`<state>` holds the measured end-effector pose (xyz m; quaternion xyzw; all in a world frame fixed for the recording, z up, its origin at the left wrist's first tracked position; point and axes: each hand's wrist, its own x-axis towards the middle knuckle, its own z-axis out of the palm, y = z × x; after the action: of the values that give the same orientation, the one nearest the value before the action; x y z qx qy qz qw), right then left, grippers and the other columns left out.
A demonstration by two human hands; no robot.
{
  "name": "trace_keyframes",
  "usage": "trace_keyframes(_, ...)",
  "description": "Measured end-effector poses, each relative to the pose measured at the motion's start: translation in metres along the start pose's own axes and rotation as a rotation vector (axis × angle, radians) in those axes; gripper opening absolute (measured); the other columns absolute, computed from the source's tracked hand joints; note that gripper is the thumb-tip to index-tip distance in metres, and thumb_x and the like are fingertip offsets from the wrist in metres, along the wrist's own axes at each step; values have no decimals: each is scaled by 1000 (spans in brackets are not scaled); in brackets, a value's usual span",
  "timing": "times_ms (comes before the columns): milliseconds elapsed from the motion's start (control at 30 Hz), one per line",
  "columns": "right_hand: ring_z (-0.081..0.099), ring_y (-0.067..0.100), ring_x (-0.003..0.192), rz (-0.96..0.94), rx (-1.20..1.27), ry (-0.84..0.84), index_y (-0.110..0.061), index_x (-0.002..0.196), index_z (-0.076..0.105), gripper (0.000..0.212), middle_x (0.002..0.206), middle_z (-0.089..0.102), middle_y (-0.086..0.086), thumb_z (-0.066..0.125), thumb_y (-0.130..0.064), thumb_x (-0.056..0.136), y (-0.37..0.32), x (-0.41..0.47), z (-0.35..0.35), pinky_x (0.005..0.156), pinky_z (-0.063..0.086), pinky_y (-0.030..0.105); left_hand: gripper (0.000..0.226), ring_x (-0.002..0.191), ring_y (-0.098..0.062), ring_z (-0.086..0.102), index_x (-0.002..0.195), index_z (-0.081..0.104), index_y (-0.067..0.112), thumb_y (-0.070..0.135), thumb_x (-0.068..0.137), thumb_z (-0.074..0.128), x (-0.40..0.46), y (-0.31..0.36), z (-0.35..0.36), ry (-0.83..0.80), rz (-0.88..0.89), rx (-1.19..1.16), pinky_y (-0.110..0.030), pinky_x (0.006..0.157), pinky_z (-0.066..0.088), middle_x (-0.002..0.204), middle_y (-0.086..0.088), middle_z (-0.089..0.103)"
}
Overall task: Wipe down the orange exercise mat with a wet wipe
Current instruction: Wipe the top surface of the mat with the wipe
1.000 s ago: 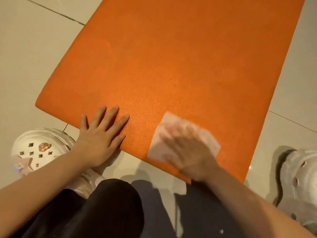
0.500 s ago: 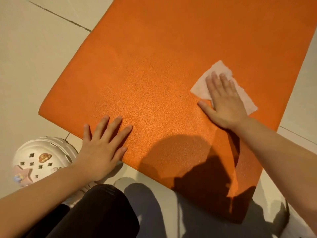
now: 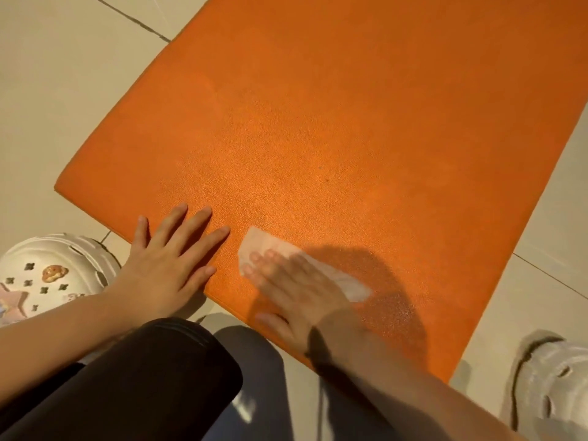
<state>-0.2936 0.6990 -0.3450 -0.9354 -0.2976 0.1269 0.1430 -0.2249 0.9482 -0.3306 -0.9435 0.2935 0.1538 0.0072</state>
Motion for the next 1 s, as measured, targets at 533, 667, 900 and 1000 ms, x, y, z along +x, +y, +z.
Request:
trace_keyframes(533, 30, 23, 144, 414, 354, 219, -18, 138, 53, 62, 151, 43, 0, 53, -52, 86, 78, 24, -54, 117, 17, 31, 57, 137, -39, 38, 143, 41, 30, 54, 91, 37, 1, 5, -19, -30, -63, -204, -70, 97, 35, 149, -10, 44)
trace_keyframes(667, 58, 28, 98, 446, 397, 471, -13, 92, 75, 21, 99, 65, 3, 63, -28, 84, 68, 27, -57, 77, 29, 22, 53, 124, -34, 53, 139, 46, 23, 46, 91, 44, 9, 20, -32, 111, -20, -319, -60, 96, 43, 138, -11, 52)
trace_keyframes(900, 66, 28, 70, 193, 87, 374, -23, 94, 72, 28, 74, 66, 1, 47, -33, 93, 3, 33, -62, 53, 46, 31, 61, 120, -19, 53, 142, 49, 23, 47, 87, 60, 26, 58, -67, 236, -8, -602, -33, 94, 46, 132, 0, 58)
trace_keyframes(1000, 66, 27, 80, 252, 231, 260, -26, 106, 67, 33, 87, 70, -1, 40, -43, 97, -2, 29, -65, 61, 45, 34, 34, 87, -18, 68, 111, 72, 16, 34, 83, 62, 25, 57, -67, 288, -31, -608, -23, 69, 48, 96, 0, 73)
